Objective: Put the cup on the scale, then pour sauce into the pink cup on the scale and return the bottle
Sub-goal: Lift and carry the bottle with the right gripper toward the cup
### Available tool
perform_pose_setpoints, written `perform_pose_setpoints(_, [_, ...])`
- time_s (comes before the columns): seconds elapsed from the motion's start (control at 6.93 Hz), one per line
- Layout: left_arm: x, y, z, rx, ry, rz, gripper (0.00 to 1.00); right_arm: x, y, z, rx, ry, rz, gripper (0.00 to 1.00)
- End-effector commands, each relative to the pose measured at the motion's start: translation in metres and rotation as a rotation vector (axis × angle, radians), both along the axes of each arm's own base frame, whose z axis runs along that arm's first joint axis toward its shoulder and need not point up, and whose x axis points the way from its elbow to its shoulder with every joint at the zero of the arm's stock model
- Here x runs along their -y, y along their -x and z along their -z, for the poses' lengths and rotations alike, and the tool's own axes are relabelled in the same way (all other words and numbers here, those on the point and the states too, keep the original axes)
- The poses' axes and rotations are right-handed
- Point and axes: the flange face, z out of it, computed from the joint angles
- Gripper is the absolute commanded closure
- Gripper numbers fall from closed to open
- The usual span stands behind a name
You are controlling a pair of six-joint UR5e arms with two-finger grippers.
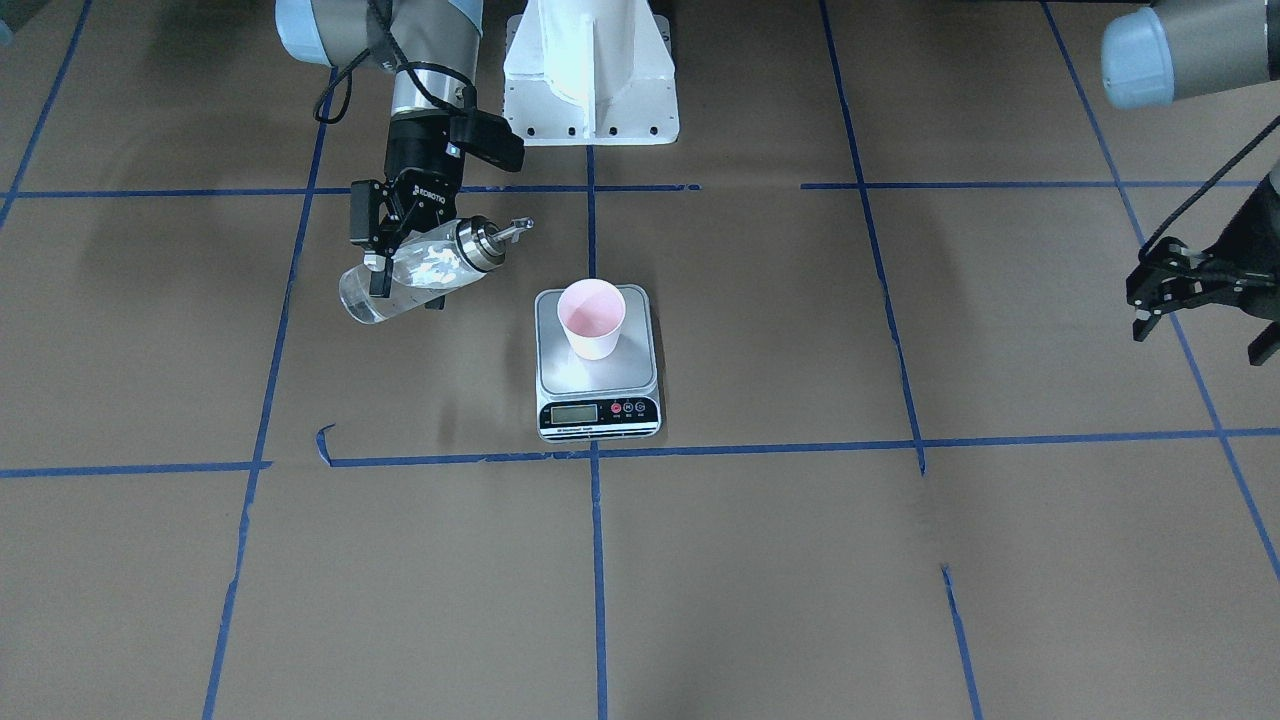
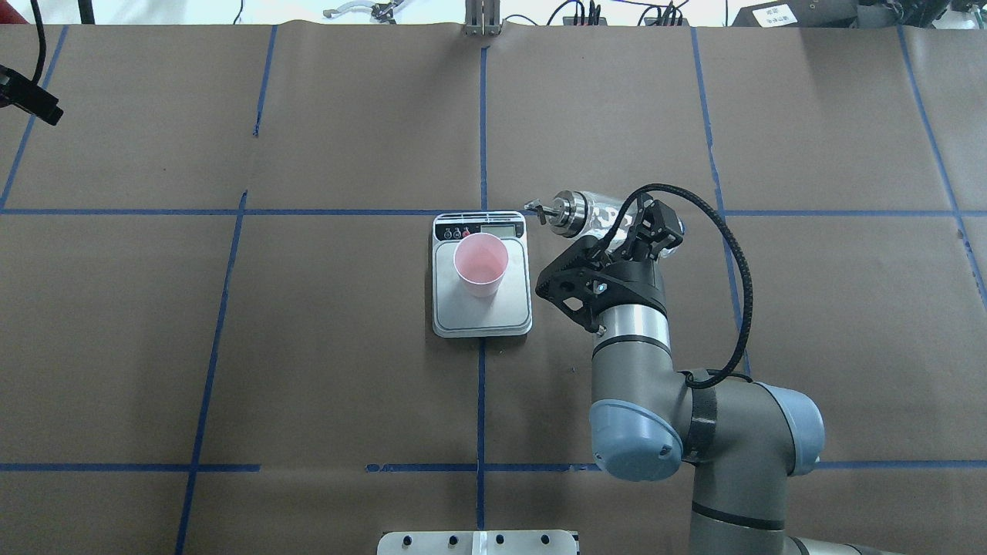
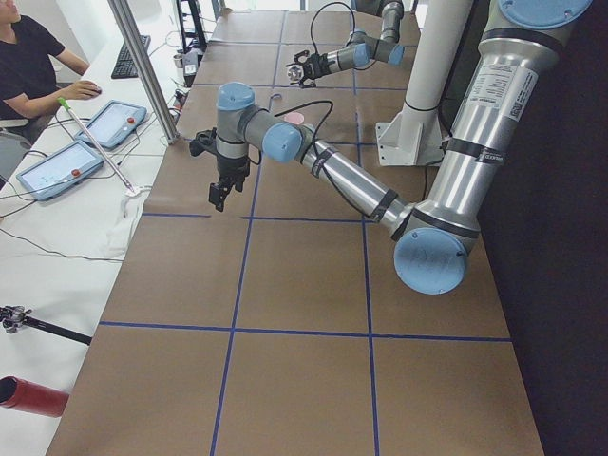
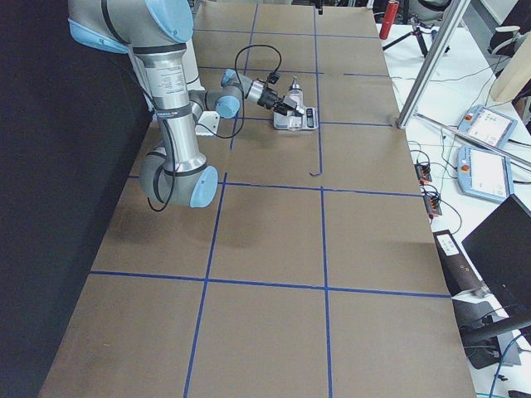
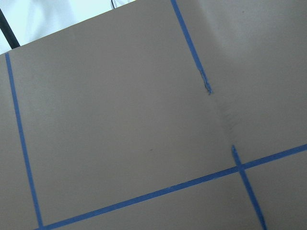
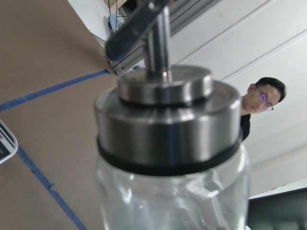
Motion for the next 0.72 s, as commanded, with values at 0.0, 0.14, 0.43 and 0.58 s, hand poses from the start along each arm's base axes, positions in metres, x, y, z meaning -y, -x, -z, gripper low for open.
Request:
perform_pose_setpoints(0.0, [0.007, 0.024, -0.043, 0.016, -0.028, -0.026, 0.00, 0.006, 0.003, -0.003, -0.253, -0.071, -0.006, 1.00])
perform_pose_setpoints(0.14, [0.004, 0.029, -0.052, 0.015, -0.029, -0.016, 0.00, 0.007, 0.015, -0.019, -0.314, -0.062, -0.003, 1.00])
perform_pose_setpoints(0.43, [0.005, 0.033, -0.055, 0.016, -0.023, -0.009, 0.00, 0.015, 0.040, -0.019, -0.390, -0.087, -0.016, 1.00])
perform_pose_setpoints(0.58, [0.006, 0.032, -0.058, 0.017, -0.017, -0.009, 0.00, 0.018, 0.047, -0.010, -0.462, -0.107, -0.005, 1.00])
